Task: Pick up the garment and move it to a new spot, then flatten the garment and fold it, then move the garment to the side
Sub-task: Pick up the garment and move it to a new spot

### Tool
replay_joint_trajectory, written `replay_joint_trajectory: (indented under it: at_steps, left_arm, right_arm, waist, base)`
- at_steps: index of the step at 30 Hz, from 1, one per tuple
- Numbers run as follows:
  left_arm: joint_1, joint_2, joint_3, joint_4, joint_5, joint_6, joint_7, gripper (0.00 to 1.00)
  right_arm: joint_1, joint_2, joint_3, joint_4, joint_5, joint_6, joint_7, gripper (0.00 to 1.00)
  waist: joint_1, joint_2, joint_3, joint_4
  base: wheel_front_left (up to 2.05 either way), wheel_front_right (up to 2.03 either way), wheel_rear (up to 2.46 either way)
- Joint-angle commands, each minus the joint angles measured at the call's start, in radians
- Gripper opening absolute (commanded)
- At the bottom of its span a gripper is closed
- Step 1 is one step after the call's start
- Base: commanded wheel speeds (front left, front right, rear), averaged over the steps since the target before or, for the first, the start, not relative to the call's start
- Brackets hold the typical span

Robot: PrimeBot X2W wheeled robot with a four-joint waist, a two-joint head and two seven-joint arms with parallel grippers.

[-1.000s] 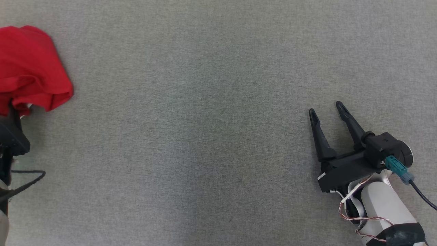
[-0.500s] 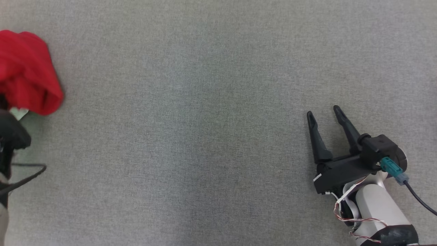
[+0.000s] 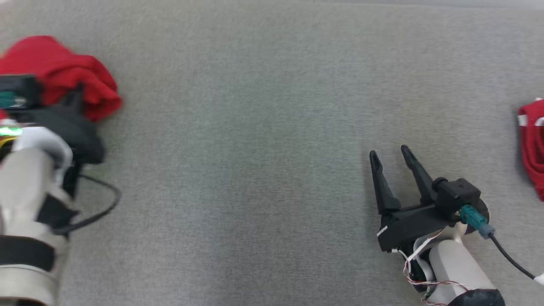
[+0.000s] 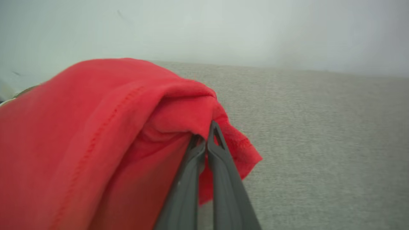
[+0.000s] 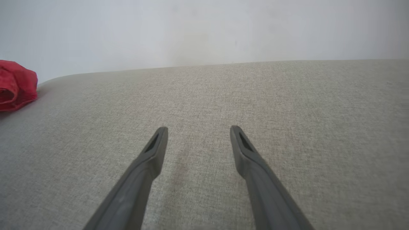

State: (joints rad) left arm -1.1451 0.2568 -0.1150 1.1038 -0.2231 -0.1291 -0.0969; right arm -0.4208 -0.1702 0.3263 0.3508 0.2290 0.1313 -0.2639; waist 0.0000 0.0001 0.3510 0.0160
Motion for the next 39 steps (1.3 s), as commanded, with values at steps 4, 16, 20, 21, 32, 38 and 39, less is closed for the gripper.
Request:
replay_joint_trajectory:
  at_steps: [4,16,20,21,32,38,39]
  left_arm:
    - [0.047,-0.05,-0.08,-0.056,-0.059,0.0,-0.024,0.0]
    - [0.199,-0.189,-0.365,-0.244,-0.244,0.0,-0.107,0.0]
    - [0.241,-0.201,-0.458,-0.272,-0.29,0.0,-0.129,0.0]
    - [0.25,-0.203,-0.48,-0.279,-0.302,0.0,-0.136,0.0]
    - [0.308,-0.205,-0.74,-0.416,-0.477,0.016,-0.164,0.0]
    - [0.303,-0.205,-0.815,-0.412,-0.516,0.054,-0.171,0.12]
    - [0.309,-0.205,-0.816,-0.408,-0.519,0.06,-0.169,0.53]
  right_arm:
    - [0.025,0.016,-0.004,0.01,0.008,-0.001,0.0,1.0]
    - [0.059,0.048,-0.021,0.031,0.017,-0.001,0.0,1.0]
    - [0.066,0.056,-0.012,0.038,0.017,-0.001,0.0,1.0]
    - [0.067,0.058,-0.01,0.041,0.018,-0.001,0.0,1.0]
    - [0.088,0.068,0.009,0.056,0.021,-0.001,0.0,1.0]
    - [0.088,0.07,0.006,0.059,0.022,-0.001,0.0,1.0]
    - [0.088,0.071,0.004,0.059,0.022,-0.001,0.0,1.0]
  waist:
    - [0.0,-0.0001,-0.04,-0.043]
    - [0.0,-0.0001,-0.105,-0.129]
    - [0.0,-0.0001,-0.126,-0.165]
    - [0.0,-0.0001,-0.132,-0.176]
    - [0.0,-0.0001,-0.184,-0.277]
    - [0.0,-0.0001,-0.19,-0.292]
    - [0.0,-0.0001,-0.19,-0.29]
  base:
    - [0.0,0.0,0.0]
    - [0.0,0.0,0.0]
    - [0.0,0.0,0.0]
    - [0.0,0.0,0.0]
    - [0.0,0.0,0.0]
    - [0.0,0.0,0.0]
    - [0.0,0.0,0.0]
